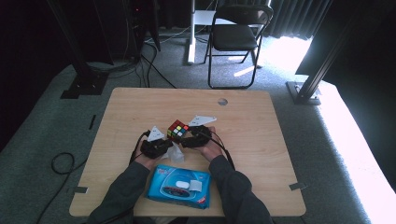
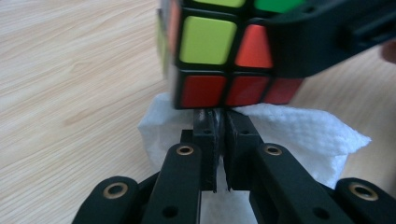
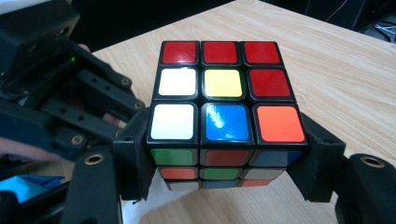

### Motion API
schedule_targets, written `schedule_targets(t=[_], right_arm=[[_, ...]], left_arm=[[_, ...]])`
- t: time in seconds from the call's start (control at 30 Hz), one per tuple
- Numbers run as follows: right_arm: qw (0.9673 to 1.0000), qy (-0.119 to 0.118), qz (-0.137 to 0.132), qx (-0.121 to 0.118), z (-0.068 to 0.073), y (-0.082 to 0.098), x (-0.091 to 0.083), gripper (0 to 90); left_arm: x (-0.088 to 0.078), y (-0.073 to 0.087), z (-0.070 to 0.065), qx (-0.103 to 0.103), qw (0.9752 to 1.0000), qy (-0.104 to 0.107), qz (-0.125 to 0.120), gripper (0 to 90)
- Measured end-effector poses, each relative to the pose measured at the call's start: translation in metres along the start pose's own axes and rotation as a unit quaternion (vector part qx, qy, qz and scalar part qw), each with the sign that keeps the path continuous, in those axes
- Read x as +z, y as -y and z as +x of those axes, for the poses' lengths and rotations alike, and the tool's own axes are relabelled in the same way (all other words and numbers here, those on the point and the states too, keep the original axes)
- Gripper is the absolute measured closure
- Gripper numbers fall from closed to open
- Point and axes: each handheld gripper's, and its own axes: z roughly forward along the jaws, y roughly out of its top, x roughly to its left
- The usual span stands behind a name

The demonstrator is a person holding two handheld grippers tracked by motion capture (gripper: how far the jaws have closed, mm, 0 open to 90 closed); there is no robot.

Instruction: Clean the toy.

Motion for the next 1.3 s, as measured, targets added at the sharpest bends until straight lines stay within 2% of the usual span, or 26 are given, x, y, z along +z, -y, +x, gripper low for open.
schedule_targets(t=[0.13, 0.23, 0.43, 0.57, 0.63, 0.7, 0.77, 0.9, 1.17, 1.3], right_arm=[[1.0, 0.0, -0.004, 0.005, -0.001, -0.001, -0.001, 33.9], [1.0, 0.0, -0.004, 0.005, -0.002, 0.0, -0.001, 33.9], [1.0, -0.002, -0.003, 0.008, -0.002, 0.0, -0.001, 33.9], [0.9999, -0.004, -0.005, 0.012, -0.003, 0.001, -0.002, 33.9], [0.9999, -0.005, -0.005, 0.014, -0.004, 0.0, -0.003, 33.9], [0.9998, -0.007, -0.005, 0.016, -0.004, 0.0, -0.003, 33.9], [0.9998, -0.008, -0.005, 0.016, -0.003, 0.0, -0.002, 33.9], [0.9998, -0.008, -0.004, 0.016, -0.003, 0.001, -0.001, 33.9], [0.9998, -0.006, -0.006, 0.017, -0.004, -0.001, -0.002, 34.0], [0.9998, -0.002, -0.006, 0.017, -0.006, 0.0, -0.002, 33.9]], left_arm=[[0.001, 0.0, -0.003, 0.008, 0.9998, 0.017, -0.004, 84.7], [0.002, 0.0, -0.005, 0.01, 0.9998, 0.02, -0.003, 84.7], [0.004, -0.003, -0.001, 0.005, 1.0, 0.002, 0.004, 84.6], [0.002, -0.005, 0.007, -0.01, 0.9998, -0.02, 0.002, 84.6], [0.001, -0.004, 0.012, -0.027, 0.999, -0.035, -0.005, 84.6], [0.0, -0.003, 0.016, -0.042, 0.9982, -0.042, -0.01, 84.6], [0.0, -0.002, 0.017, -0.047, 0.998, -0.042, -0.012, 84.7], [0.001, -0.002, 0.014, -0.038, 0.9986, -0.035, -0.009, 84.7], [0.006, -0.003, 0.001, -0.005, 0.9999, -0.005, -0.008, 84.7], [0.007, -0.005, -0.007, 0.025, 0.9996, 0.012, 0.003, 84.5]])
